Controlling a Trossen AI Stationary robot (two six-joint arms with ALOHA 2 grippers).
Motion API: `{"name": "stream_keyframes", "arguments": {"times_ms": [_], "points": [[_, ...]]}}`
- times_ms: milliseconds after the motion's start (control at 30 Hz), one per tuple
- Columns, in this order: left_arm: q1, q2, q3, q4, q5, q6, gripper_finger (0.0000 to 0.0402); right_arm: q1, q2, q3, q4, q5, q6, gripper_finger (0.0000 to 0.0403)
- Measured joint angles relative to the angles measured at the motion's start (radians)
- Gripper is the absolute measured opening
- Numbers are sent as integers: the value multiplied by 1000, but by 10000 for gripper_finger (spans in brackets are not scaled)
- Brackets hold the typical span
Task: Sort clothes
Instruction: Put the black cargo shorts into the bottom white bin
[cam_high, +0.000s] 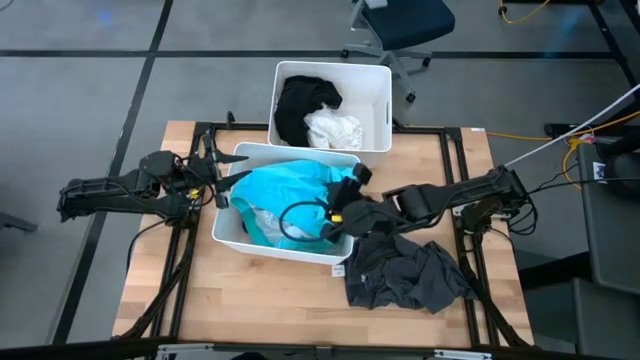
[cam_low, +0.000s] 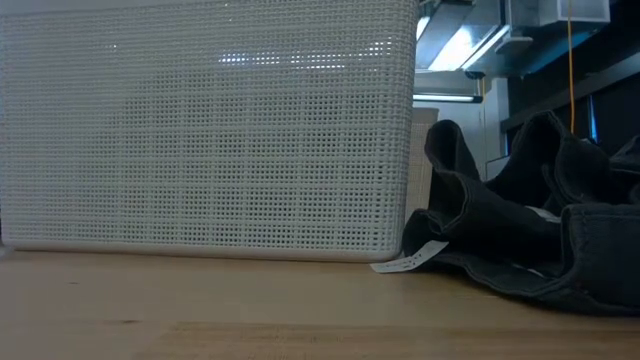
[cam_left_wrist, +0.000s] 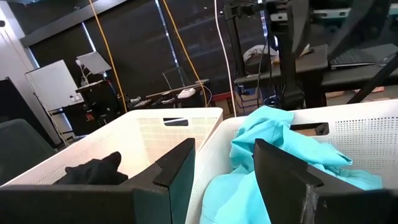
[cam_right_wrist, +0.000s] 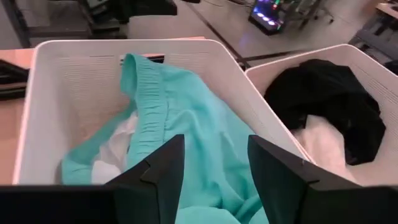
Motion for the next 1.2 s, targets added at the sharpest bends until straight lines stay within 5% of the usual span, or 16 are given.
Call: {"name": "stream_keyframes", "arguments": {"times_ms": [133,367,567,867,1200], "points": [[0,0,0,0,0,-4,150,-1,8,-2,-13,-11,48,179],[0,0,0,-2,0,-3,150,87,13,-2,-32,-231,166,179],[0,0,0,-2,0,-7,150,261,13,-2,-70,-129,296,179],[0,0,0,-3,0,-11,150,472,15,-10,-378,-8,888,179],[0,0,0,-3,0,-11,150,519,20,-206,-439,-82,1203,179]]}}
